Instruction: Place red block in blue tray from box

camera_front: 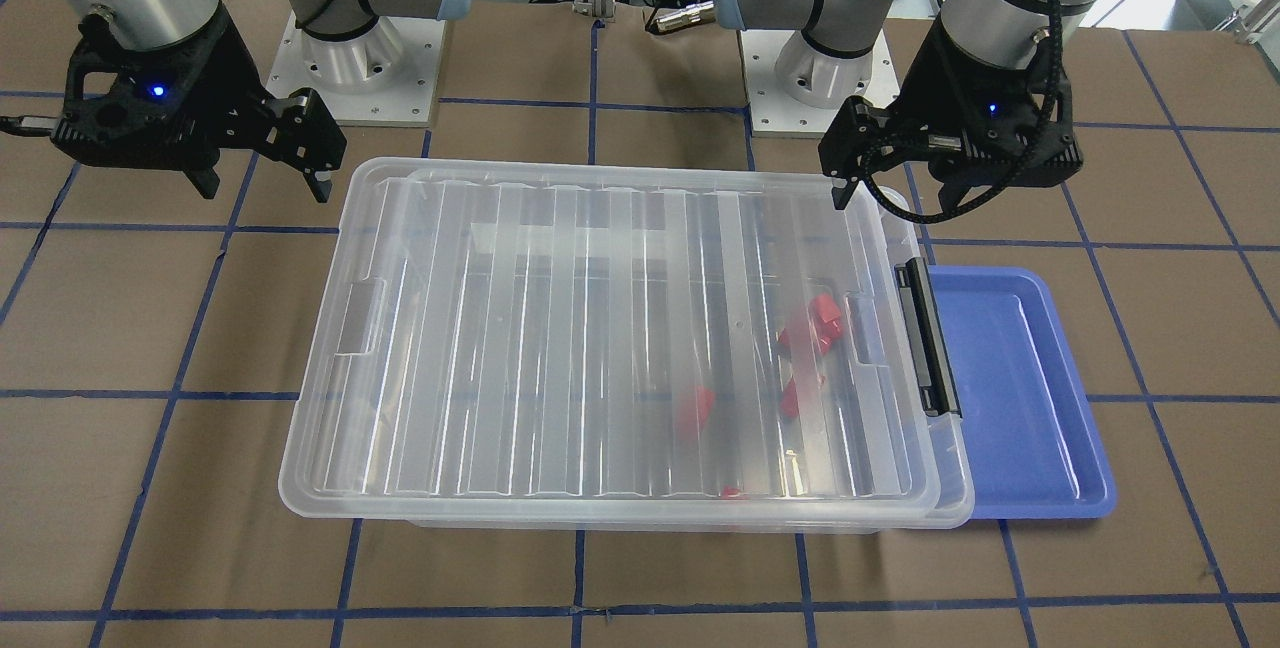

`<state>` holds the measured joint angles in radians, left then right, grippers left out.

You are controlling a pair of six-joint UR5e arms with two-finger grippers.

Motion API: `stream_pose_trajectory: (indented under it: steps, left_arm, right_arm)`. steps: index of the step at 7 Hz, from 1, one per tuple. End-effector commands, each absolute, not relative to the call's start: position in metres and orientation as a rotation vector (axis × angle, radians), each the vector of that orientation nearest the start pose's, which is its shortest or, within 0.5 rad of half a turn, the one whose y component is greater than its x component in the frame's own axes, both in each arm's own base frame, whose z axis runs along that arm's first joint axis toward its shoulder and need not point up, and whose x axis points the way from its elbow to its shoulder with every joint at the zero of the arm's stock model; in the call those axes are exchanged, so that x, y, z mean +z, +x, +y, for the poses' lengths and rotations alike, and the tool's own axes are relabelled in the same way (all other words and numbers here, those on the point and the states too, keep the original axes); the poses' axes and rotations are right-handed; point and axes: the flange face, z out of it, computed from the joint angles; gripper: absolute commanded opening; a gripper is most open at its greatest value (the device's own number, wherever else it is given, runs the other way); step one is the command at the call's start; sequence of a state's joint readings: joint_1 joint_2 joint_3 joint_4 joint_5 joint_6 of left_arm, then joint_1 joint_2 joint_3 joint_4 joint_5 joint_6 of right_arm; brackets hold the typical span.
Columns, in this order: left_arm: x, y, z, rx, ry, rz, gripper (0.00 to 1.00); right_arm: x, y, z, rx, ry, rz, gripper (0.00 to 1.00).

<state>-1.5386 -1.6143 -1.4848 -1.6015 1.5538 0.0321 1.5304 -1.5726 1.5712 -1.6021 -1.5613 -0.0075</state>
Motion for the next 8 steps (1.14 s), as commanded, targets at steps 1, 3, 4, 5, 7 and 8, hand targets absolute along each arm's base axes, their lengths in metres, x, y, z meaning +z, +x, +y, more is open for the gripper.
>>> stream_pose_trajectory:
  steps: [1, 3, 4, 5, 7, 8]
  left_arm:
    - [0.506, -0.118, -0.516, -0.023, 0.0, 3.156, 1.0]
    - [0.506, -0.118, -0.516, -0.025, 0.0, 3.156, 1.0]
    - [0.506, -0.118, -0.516, -0.023, 0.0, 3.156, 1.0]
    - [0.505, -0.118, -0.516, -0.02, 0.0, 3.156, 1.0]
    - [0.505, -0.118, -0.516, -0.02, 0.0, 3.156, 1.0]
    - [0.504, -0.118, -0.516, -0.018, 0.0, 3.157, 1.0]
  right_arm:
    - [0.49, 0.115, -0.5, -0.056, 0.05, 3.131, 1.0]
    - [0.472, 0.115, -0.508, -0.11, 0.04, 3.132, 1.0]
    - [0.436, 0.115, -0.518, -0.082, 0.038, 3.129, 1.0]
    - [0.409, 0.114, -0.523, -0.096, 0.04, 3.132, 1.0]
    - [0.375, 0.114, -0.538, -0.094, 0.04, 3.132, 1.0]
    - [0.367, 0.114, -0.541, -0.099, 0.04, 3.131, 1.0]
